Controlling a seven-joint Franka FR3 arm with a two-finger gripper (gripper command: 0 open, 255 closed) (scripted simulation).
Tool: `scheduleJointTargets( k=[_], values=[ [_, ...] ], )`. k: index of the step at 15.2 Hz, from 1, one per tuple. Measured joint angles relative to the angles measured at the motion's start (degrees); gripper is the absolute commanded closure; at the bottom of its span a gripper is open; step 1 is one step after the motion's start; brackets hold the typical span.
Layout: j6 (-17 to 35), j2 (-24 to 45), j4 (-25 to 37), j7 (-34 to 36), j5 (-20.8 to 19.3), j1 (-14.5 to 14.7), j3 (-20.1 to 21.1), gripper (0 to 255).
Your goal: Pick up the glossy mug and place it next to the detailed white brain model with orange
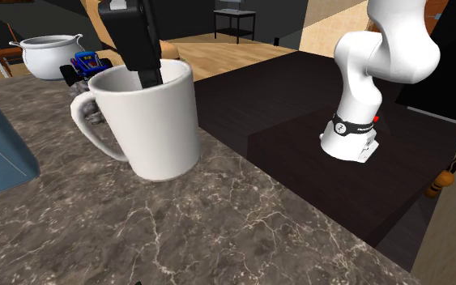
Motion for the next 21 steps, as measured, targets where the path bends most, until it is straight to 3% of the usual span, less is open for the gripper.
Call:
scheduleJointTargets(
  k=[13,21],
  values=[
    [0.05,-3.55,-4.92,-16.17,0.97,-10.31,-5.94,255],
    [-2.02,-0.92,-1.02,-26.31,1.69,-16.97,-9.71,255]
  ],
)
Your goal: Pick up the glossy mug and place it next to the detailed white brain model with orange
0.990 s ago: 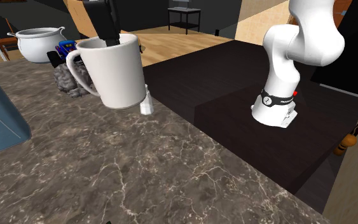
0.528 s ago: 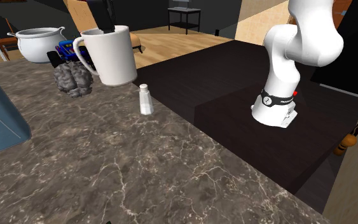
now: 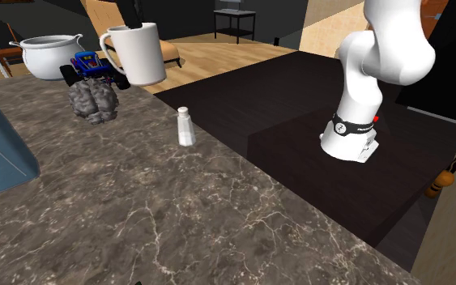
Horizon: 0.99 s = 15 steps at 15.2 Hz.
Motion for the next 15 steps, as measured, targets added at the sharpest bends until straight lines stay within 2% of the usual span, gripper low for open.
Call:
scheduleJointTargets(
  k=[3,10,13,15],
  values=[
    [-0.72,1.31,1.75,-3.35,0.32,-2.32,-1.17,255],
    [-4.95,9.18,13.13,-11.76,1.95,-9.33,-3.64,255],
    [-7.82,13.54,20.11,-14.99,2.83,-12.75,-4.34,255],
    [-12.27,19.83,30.83,-16.8,3.96,-16.01,-4.44,255]
  ],
)
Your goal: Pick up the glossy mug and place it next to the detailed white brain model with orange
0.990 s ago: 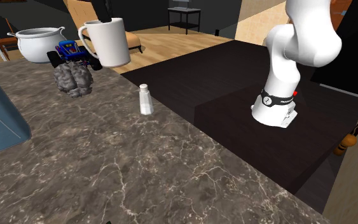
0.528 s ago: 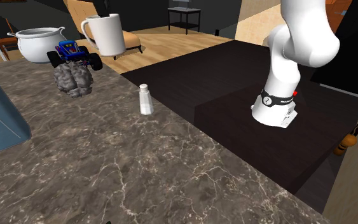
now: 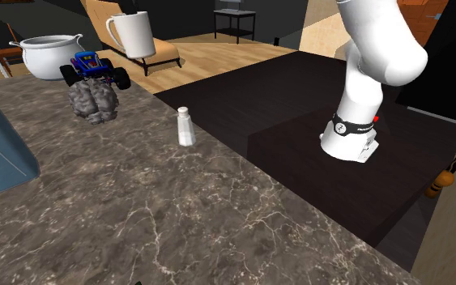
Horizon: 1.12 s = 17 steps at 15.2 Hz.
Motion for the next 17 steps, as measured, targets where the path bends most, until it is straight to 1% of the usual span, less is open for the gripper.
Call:
scheduleJointTargets(
  k=[1,2,5,8,12,17],
  values=[
    [-1.92,2.98,4.86,-0.62,0.43,-1.48,0.08,255],
    [-2.68,4.52,7.09,-1.03,0.64,-2.26,0.13,255],
    [-0.01,3.34,3.14,-1.83,0.47,-2.15,-0.09,255],
    [4.54,0.59,-4.24,-2.27,0.06,-1.14,-0.35,255],
    [9.02,-1.39,-10.74,-2.62,-0.24,-0.35,-0.5,255],
    [13.41,-2.36,-16.13,-2.89,-0.37,0.25,-0.54,255]
  ],
)
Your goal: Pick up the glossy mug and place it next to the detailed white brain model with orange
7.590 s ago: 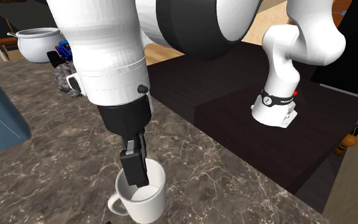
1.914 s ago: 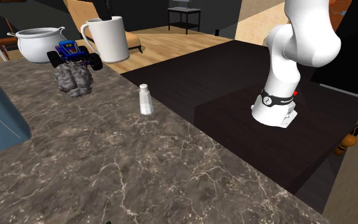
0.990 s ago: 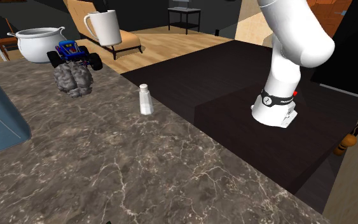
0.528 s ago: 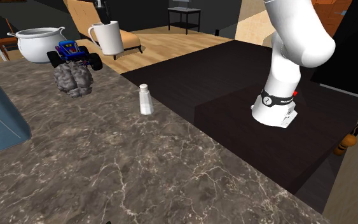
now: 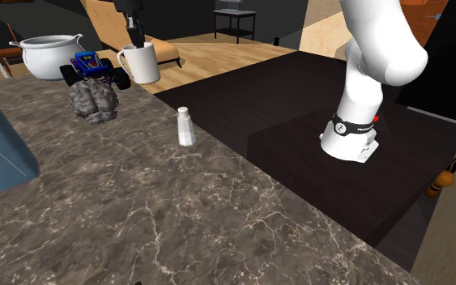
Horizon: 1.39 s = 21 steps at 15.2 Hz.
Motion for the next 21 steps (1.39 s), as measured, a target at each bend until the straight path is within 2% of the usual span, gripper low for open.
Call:
scheduleJointTargets(
  k=[10,21],
  values=[
    [8.01,-0.29,-8.37,-0.68,0.1,0.64,0.06,255],
    [15.53,1.38,-14.29,-1.35,0.62,0.91,0.34,255]
  ],
)
